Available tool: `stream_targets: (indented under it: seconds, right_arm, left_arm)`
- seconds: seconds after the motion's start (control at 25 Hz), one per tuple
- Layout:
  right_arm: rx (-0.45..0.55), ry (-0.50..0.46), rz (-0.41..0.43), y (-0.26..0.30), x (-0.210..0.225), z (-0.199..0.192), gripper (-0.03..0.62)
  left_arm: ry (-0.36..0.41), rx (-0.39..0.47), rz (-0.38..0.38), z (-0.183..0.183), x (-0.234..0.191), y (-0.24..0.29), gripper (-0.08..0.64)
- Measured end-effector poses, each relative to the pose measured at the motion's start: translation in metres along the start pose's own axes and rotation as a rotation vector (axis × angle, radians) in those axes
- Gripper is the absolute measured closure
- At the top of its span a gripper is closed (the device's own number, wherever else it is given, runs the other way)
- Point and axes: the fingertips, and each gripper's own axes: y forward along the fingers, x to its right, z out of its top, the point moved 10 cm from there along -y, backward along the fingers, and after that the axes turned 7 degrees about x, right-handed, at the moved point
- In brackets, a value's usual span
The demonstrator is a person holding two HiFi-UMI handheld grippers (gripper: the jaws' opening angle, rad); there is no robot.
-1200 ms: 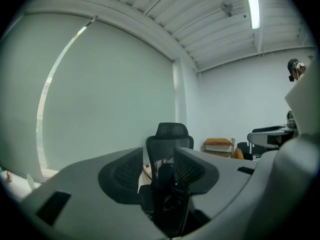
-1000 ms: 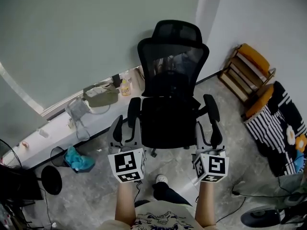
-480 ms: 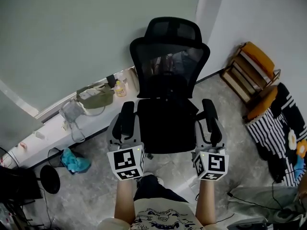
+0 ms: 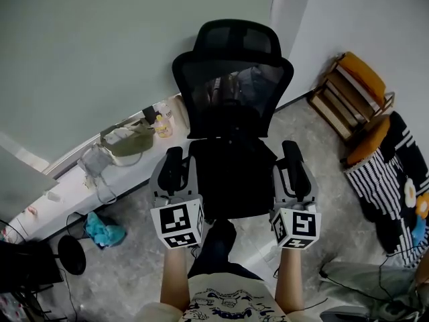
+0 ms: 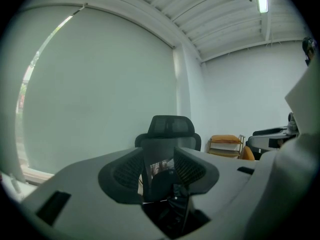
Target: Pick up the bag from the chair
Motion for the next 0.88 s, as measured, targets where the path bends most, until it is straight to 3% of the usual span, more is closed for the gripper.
stream_targets:
  seconds: [0.88]
  right_arm:
    - [-0.172, 0.006, -0.014, 0.192, 0.058, -0.064, 0.334]
  left_arm:
    - [-0.038, -0.152, -0.066, -0.057, 0.003, 0.222, 0.370]
